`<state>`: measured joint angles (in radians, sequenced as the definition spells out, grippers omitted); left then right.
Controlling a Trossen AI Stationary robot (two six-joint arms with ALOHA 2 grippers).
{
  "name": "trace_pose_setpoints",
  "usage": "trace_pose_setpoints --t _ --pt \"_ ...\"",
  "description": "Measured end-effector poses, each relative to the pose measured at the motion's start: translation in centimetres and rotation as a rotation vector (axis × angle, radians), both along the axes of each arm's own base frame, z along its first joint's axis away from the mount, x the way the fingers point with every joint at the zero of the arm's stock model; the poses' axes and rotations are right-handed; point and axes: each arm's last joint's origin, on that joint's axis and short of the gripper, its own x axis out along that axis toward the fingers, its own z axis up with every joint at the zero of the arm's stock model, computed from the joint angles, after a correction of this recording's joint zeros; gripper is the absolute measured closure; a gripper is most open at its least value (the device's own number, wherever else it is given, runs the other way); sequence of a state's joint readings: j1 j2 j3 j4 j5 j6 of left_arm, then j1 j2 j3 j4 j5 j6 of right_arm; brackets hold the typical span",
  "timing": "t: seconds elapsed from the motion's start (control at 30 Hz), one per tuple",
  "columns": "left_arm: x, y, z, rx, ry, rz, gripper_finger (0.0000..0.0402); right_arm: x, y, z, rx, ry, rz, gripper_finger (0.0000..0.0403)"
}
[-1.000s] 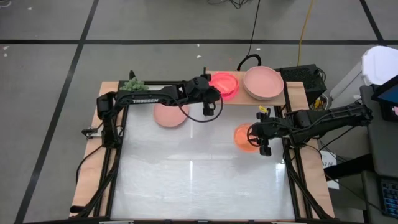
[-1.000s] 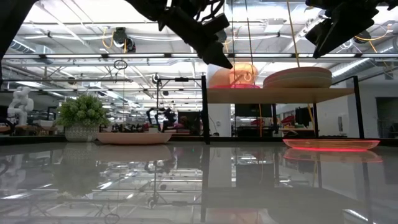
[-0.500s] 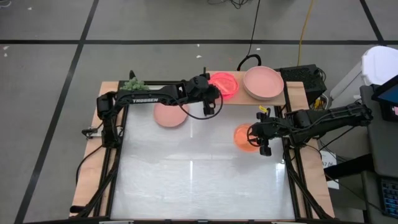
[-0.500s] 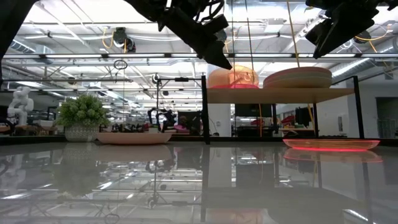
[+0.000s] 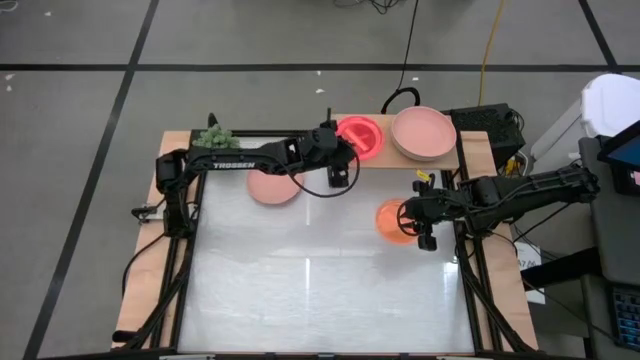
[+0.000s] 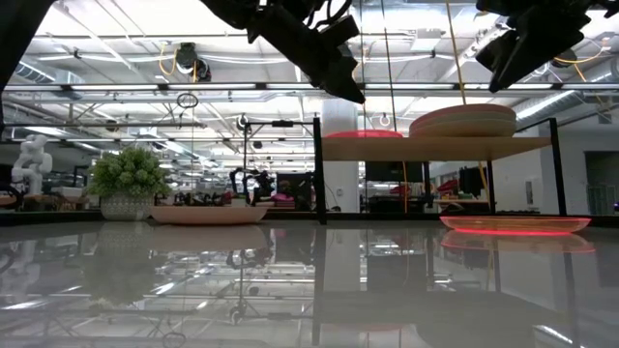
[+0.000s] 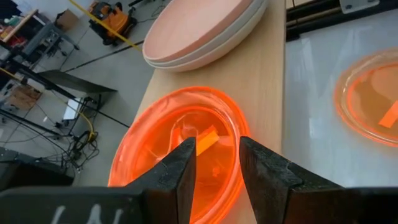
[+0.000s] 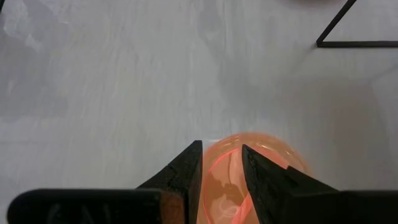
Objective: Place and stack plates onto a shelf
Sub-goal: Stack the pink plate on top of the other pink plate on the shelf
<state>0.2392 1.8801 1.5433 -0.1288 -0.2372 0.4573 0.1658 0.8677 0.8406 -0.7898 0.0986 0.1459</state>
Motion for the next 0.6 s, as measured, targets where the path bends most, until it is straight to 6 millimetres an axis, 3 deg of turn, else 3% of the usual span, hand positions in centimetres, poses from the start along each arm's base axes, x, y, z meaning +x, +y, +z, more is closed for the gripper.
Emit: trace_pose_setpoints --t 0.2,0.47,0.6 --pt "-1.1 -1.3 1.8 -0.049 -0.023 0.013 0.0272 -0.1 0.0 0.0 -0.001 0.007 0.0 0.0307" --pt "-5.0 -2.2 4.0 -0.178 0.1 0.076 0.0272 0.0 0.0 -0.4 0.009 0.01 -0.014 0.0307" --pt "-6.4 -2.1 4.0 -0.223 0.179 0.108 0.0272 -0.1 0.0 -1.0 0.006 0.029 -0.015 0.0307"
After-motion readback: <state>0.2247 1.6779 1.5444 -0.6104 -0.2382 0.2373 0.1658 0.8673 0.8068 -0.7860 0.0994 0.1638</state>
